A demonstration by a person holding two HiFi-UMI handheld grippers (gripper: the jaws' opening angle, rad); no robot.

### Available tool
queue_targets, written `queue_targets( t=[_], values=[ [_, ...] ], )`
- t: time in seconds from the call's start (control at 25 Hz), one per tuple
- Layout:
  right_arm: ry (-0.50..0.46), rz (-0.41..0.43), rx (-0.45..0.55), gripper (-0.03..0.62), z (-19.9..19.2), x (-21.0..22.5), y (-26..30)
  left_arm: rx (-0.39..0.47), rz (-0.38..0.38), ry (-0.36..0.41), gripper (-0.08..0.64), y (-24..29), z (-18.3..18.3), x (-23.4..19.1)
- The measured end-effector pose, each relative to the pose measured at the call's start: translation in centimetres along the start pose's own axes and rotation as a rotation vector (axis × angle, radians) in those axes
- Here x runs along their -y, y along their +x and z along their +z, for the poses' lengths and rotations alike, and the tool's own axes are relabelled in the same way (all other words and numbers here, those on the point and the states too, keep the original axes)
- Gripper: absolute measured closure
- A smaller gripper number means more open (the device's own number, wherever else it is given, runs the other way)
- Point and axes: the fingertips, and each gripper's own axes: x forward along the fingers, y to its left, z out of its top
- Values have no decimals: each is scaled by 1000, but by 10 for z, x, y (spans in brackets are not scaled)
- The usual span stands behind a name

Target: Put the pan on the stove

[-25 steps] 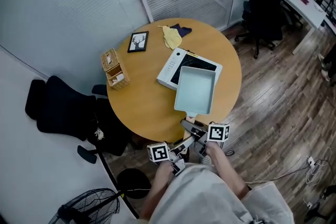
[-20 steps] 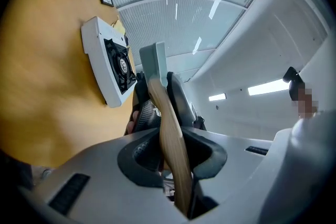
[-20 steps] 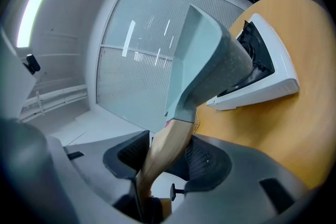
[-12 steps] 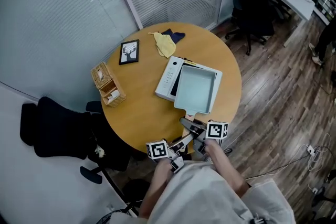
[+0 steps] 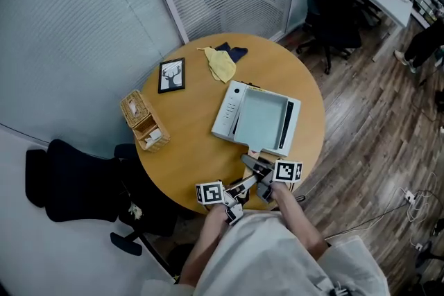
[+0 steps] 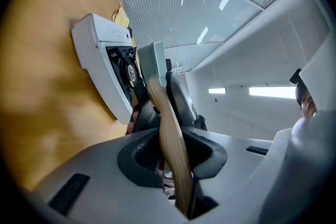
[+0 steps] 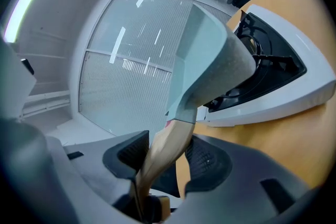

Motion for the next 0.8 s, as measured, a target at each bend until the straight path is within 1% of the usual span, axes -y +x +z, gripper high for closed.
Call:
queue_targets(
  t=[0.36, 0.64, 0.8],
  values=[
    [26, -49, 29, 374, 9, 23, 15, -49, -9, -33, 454, 2, 18, -21],
    [47, -95, 43, 374, 17, 41, 16, -79, -13, -70, 454, 12, 23, -34],
    [53, -81, 57, 374, 22, 44, 17, -92, -15, -88, 454, 17, 24, -38]
  ],
)
